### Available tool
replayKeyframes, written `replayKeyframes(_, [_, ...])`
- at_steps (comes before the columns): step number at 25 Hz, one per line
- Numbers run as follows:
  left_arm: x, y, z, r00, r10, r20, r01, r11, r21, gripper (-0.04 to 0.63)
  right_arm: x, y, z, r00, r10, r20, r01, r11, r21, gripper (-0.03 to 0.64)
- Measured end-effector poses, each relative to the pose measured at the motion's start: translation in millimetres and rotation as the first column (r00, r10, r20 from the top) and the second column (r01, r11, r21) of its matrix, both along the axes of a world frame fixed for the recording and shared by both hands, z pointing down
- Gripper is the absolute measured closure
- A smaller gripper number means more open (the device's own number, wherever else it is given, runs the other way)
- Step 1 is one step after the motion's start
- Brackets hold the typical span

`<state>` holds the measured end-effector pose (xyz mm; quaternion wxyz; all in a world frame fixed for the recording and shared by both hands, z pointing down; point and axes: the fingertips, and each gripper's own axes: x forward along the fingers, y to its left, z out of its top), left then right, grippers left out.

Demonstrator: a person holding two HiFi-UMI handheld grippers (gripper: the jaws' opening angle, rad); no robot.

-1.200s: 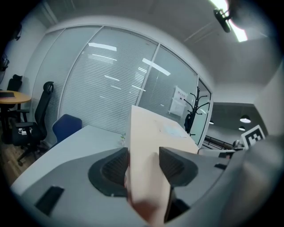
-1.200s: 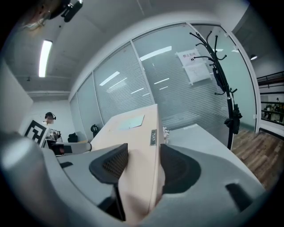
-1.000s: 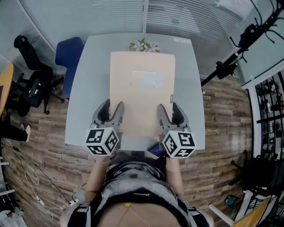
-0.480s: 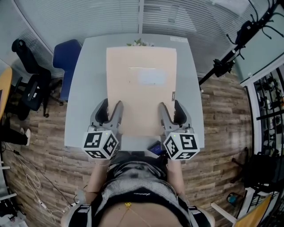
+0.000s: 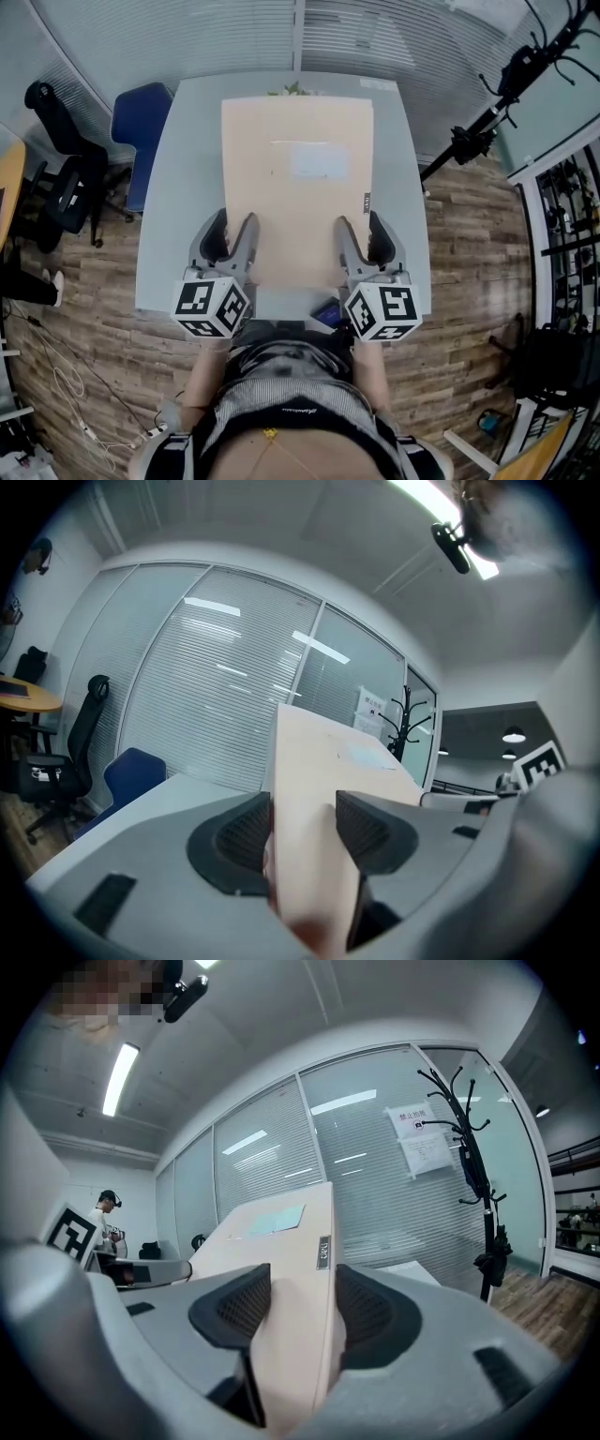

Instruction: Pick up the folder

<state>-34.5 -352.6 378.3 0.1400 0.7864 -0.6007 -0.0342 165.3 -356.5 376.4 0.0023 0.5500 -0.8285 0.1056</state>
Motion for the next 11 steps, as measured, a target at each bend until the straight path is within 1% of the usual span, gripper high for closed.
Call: replayKeyframes(11, [-1.0,-1.1,-4.8,1.000,-0.011,0.003,0.011,1.000,0.011,0.385,-0.8,-2.4,-3.6,1.000,0.000,-0.002,0.000,1.000,0.009,0.402])
